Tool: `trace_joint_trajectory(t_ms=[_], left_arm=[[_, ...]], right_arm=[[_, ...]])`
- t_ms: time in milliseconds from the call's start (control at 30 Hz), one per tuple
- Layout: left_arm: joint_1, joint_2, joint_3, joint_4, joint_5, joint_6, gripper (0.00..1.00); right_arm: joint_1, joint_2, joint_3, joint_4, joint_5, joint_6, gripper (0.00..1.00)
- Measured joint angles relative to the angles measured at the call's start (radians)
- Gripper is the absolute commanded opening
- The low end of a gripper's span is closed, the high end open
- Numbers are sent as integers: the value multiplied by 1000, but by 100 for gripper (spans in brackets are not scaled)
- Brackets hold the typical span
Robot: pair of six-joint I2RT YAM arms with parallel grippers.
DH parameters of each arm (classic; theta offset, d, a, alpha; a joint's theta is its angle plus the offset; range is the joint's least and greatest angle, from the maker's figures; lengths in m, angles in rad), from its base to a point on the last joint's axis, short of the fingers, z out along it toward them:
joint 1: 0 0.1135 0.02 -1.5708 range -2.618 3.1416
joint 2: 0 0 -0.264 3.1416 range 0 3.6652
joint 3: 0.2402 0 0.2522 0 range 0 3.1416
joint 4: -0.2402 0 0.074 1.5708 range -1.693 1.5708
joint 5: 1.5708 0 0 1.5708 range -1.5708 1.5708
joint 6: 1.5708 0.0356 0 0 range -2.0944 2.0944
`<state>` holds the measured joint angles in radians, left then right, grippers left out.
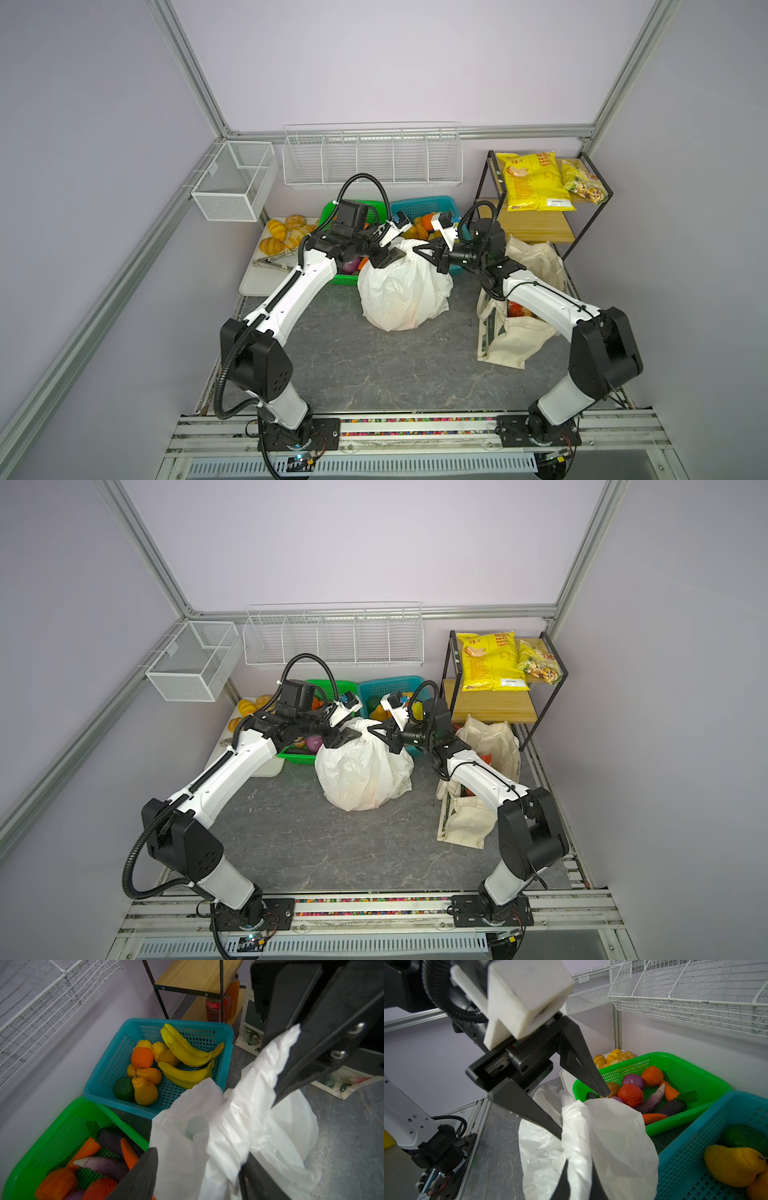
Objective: Place the mixed food into the grocery bags and tie them
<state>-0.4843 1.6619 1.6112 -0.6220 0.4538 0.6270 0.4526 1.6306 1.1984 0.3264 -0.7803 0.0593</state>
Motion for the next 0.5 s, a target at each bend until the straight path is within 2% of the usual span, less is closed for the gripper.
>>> trace_joint_trajectory(t_ms=[100, 267, 300, 500], left_arm=[[0, 20, 19, -10, 13, 6, 38], [-2, 26, 22, -4, 23, 5, 4], [-3, 21, 13, 12, 23, 6, 0], [-21, -71, -164, 179, -26, 52, 0]], right_arm=[[4, 0, 0, 1, -2, 0, 7], [6, 0, 0, -1, -2, -1, 7], [6, 0, 0, -1, -1, -1, 7], [8, -2, 0, -36, 14, -1, 7]])
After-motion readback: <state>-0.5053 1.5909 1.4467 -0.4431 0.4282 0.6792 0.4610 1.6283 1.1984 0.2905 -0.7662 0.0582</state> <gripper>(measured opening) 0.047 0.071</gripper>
